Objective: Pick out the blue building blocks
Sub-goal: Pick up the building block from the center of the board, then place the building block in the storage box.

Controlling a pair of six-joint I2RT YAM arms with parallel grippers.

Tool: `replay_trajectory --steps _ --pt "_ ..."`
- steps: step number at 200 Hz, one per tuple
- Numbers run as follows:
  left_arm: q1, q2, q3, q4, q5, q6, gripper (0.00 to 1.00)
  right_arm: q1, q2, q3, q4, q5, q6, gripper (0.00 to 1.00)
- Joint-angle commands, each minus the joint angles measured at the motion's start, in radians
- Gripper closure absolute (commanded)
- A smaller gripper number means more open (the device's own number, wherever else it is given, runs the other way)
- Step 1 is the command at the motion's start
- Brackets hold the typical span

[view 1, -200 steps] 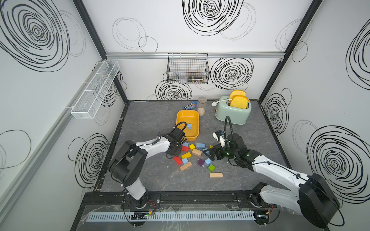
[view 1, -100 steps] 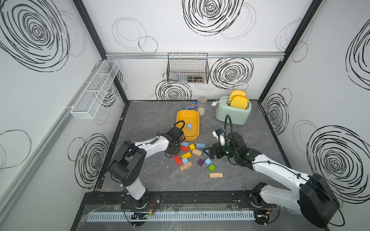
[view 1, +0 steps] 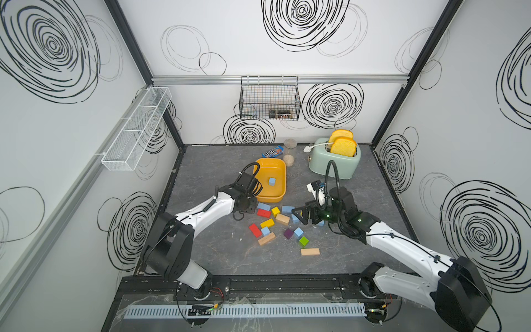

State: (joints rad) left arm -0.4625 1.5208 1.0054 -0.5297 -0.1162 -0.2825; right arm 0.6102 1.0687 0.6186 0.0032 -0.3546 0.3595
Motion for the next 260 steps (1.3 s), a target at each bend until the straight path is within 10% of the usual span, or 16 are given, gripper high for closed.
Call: replay_trajectory --steps 1,108,260 --pt "0.019 -0.041 0.070 -0.007 0.026 0.041 1.00 -0.021 -0.061 0.040 0.024 0.005 0.019 0.02" --pt "0.033 0.080 0.411 -0.032 0.080 0.116 1.00 -0.235 -0.069 0.123 0.065 -0.121 0.082 0.02" --pt "0.047 0.477 0.663 -0.003 0.108 0.062 1.00 -0.259 0.122 0.150 0.068 -0.153 0.055 0.02"
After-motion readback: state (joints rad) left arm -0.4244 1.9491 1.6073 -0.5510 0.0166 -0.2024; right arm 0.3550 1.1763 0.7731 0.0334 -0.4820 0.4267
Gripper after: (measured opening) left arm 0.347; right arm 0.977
